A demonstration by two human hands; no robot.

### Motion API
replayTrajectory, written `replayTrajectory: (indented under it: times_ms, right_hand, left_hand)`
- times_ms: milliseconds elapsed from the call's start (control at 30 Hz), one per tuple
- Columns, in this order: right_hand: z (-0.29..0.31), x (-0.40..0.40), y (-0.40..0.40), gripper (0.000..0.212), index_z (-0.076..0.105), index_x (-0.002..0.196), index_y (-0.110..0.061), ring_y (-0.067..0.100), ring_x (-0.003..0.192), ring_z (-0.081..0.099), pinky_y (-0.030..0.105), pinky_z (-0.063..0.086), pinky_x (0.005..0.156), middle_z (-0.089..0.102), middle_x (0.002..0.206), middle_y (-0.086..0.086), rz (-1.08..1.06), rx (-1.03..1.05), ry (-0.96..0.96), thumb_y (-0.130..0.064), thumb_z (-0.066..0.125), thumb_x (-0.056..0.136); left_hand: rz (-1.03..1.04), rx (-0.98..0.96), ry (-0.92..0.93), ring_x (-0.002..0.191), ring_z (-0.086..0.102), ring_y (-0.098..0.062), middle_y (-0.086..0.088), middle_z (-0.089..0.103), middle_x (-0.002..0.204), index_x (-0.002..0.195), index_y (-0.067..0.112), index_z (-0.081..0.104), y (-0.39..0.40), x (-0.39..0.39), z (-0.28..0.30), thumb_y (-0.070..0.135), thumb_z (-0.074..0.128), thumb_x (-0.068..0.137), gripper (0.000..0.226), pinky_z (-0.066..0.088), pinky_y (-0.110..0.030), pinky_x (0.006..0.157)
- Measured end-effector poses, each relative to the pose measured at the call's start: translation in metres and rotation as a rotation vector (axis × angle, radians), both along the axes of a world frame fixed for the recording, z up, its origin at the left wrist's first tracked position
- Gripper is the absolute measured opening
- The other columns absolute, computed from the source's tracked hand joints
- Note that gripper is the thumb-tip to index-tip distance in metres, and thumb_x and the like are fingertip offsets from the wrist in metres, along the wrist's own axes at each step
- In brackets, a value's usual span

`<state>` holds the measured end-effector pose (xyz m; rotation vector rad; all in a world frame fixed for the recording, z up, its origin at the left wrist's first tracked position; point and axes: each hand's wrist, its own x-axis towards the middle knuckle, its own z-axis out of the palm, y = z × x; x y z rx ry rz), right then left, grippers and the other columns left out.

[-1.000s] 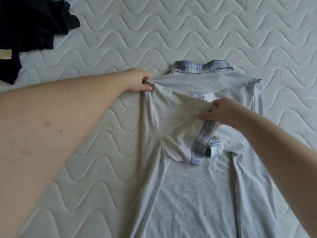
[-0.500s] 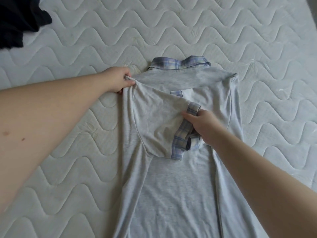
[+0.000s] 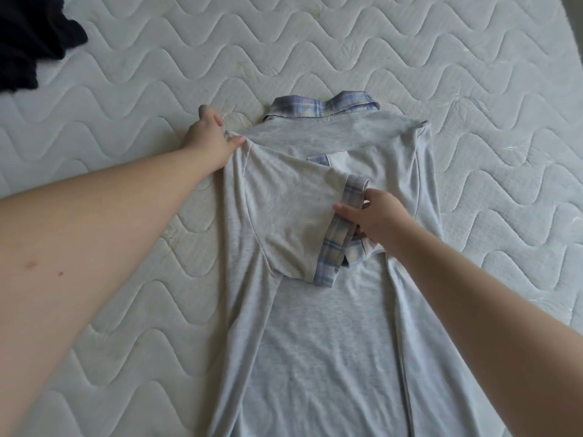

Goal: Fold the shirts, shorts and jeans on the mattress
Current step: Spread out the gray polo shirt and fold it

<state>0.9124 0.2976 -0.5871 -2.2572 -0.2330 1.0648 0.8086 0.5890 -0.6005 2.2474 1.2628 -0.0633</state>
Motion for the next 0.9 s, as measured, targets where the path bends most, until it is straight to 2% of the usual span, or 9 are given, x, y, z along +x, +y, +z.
replayTrajectory:
  times_ms: [67,133,233,367,467,567,767,833,900]
  right_hand:
    - [0.001,0.000,0.000,0.024,0.066,0.092,-0.014,0.018,0.066,0.069,0.029,0.056,0.061,0.071,0.082,0.001,0.077,-0.054,-0.143,-0.033,0.076,0.083]
    - [0.003,0.000,0.001,0.022,0.066,0.090,-0.012,0.021,0.068,0.068,0.031,0.054,0.063,0.071,0.084,0.003,0.041,-0.029,-0.239,-0.031,0.074,0.084]
    - [0.007,-0.002,0.002,0.022,0.063,0.097,-0.017,0.014,0.065,0.063,0.025,0.045,0.054,0.068,0.087,-0.001,0.003,-0.020,-0.263,-0.032,0.073,0.086]
    - [0.013,-0.026,-0.007,0.046,0.047,0.119,-0.019,0.019,0.090,0.060,0.031,0.046,0.072,0.054,0.115,-0.001,-0.122,-0.088,-0.294,-0.041,0.071,0.086]
    - [0.021,-0.064,-0.017,0.029,0.047,0.105,-0.021,0.018,0.086,0.056,0.032,0.041,0.071,0.055,0.102,-0.006,-0.125,-0.032,-0.419,-0.040,0.062,0.090]
    - [0.027,-0.099,-0.020,0.019,0.052,0.093,-0.022,0.011,0.076,0.057,0.030,0.042,0.061,0.059,0.080,-0.010,-0.044,0.004,-0.362,-0.038,0.061,0.091]
    - [0.023,-0.089,-0.014,0.032,0.052,0.115,-0.022,0.016,0.101,0.055,0.032,0.041,0.085,0.056,0.103,-0.007,-0.191,0.050,-0.387,-0.038,0.064,0.089]
    - [0.021,-0.068,-0.011,0.048,0.049,0.129,-0.020,0.019,0.112,0.055,0.039,0.043,0.097,0.056,0.119,-0.004,-0.189,0.027,-0.384,-0.042,0.064,0.089]
    - [0.018,-0.046,-0.004,0.062,0.043,0.139,-0.019,0.021,0.109,0.060,0.044,0.049,0.094,0.056,0.129,-0.002,-0.174,0.001,-0.301,-0.047,0.065,0.088]
  left_hand:
    - [0.068,-0.055,0.066,0.106,0.063,-0.035,-0.016,0.064,0.117,0.120,0.003,0.051,-0.002,-0.004,0.004,0.045,0.068,0.088,0.055,0.049,-0.034,0.085]
    - [0.060,-0.175,0.125,0.087,0.069,-0.035,-0.016,0.069,0.100,0.105,0.004,0.062,-0.004,-0.009,0.008,0.047,0.067,0.089,0.046,0.058,-0.040,0.076]
    - [0.044,-0.195,0.151,0.067,0.065,-0.030,-0.012,0.067,0.091,0.099,0.009,0.065,-0.010,-0.019,0.014,0.037,0.068,0.091,0.029,0.055,-0.036,0.066]
    - [0.065,-0.066,0.064,0.096,0.066,-0.035,-0.017,0.070,0.105,0.100,0.007,0.067,-0.021,-0.026,0.010,0.036,0.057,0.097,0.031,0.052,-0.036,0.086]
    - [0.127,-0.234,-0.008,0.103,0.064,-0.034,-0.017,0.067,0.111,0.105,0.006,0.064,-0.032,-0.031,0.002,0.042,0.060,0.095,0.038,0.053,-0.038,0.090]
    - [0.151,-0.362,-0.072,0.103,0.062,-0.028,-0.011,0.066,0.113,0.111,0.008,0.064,-0.032,-0.034,-0.001,0.041,0.060,0.095,0.037,0.051,-0.034,0.090]
    - [0.263,-0.522,-0.266,0.109,0.062,-0.027,-0.010,0.063,0.122,0.128,0.014,0.054,-0.023,-0.029,-0.001,0.031,0.055,0.099,0.034,0.051,-0.041,0.098]
    - [0.202,-0.410,-0.300,0.099,0.062,-0.022,-0.005,0.063,0.112,0.129,0.025,0.049,-0.017,-0.031,-0.003,0.029,0.053,0.099,0.030,0.053,-0.035,0.087]
    - [0.013,-0.251,-0.226,0.078,0.055,-0.013,0.003,0.060,0.091,0.124,0.029,0.050,-0.010,-0.033,-0.003,0.028,0.051,0.100,0.024,0.044,-0.026,0.066]
